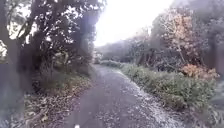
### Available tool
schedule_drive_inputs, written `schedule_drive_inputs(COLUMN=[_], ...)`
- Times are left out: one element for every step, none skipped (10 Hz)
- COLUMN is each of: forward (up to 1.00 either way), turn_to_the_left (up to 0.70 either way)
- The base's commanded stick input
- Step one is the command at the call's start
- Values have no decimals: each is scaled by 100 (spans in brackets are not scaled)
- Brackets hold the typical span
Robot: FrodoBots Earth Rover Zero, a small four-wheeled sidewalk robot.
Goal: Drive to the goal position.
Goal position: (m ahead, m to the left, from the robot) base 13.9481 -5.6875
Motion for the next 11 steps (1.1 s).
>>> schedule_drive_inputs(forward=[70,70,70,70,70,70,70,70,70,70,70], turn_to_the_left=[0,0,0,0,0,0,0,0,0,0,0])
